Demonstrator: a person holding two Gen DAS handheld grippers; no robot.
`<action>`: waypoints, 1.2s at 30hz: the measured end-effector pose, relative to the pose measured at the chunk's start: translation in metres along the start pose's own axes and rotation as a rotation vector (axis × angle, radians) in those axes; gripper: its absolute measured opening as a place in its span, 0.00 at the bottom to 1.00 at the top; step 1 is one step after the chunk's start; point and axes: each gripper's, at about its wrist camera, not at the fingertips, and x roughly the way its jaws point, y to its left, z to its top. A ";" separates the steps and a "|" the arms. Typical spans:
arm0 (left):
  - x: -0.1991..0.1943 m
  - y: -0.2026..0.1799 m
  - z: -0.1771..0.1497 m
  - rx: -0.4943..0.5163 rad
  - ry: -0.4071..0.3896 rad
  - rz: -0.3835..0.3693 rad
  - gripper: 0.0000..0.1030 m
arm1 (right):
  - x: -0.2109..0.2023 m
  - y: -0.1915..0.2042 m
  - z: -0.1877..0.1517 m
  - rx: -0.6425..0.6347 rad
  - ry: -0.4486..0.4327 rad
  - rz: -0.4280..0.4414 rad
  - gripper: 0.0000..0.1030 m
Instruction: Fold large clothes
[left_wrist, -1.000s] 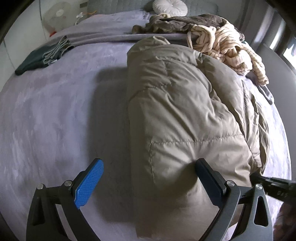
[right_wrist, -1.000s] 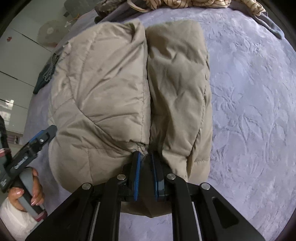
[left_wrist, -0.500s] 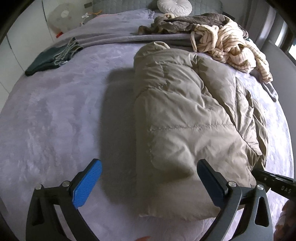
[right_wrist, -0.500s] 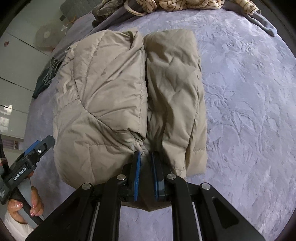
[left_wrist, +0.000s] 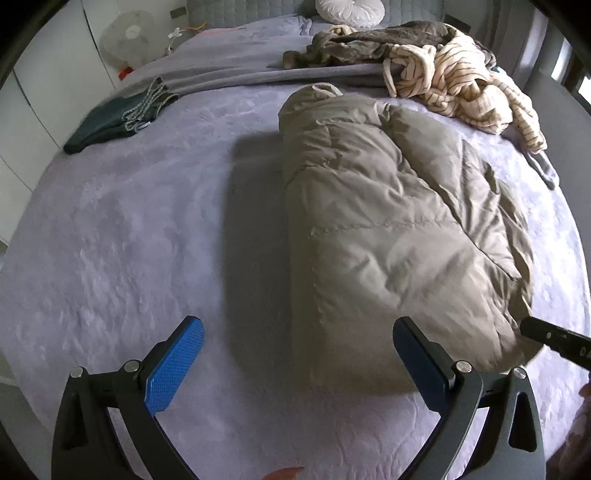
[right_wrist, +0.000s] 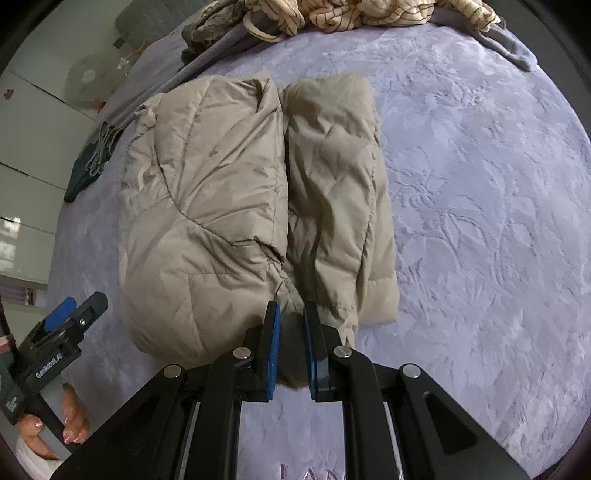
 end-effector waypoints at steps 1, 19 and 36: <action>-0.003 0.001 -0.002 0.007 0.003 0.004 0.99 | -0.004 0.000 -0.001 0.004 -0.003 -0.002 0.22; -0.094 0.024 -0.011 0.072 -0.086 -0.046 0.99 | -0.089 0.068 -0.046 -0.016 -0.158 -0.118 0.79; -0.168 0.018 -0.039 -0.007 -0.161 0.017 0.99 | -0.163 0.089 -0.067 -0.131 -0.304 -0.180 0.89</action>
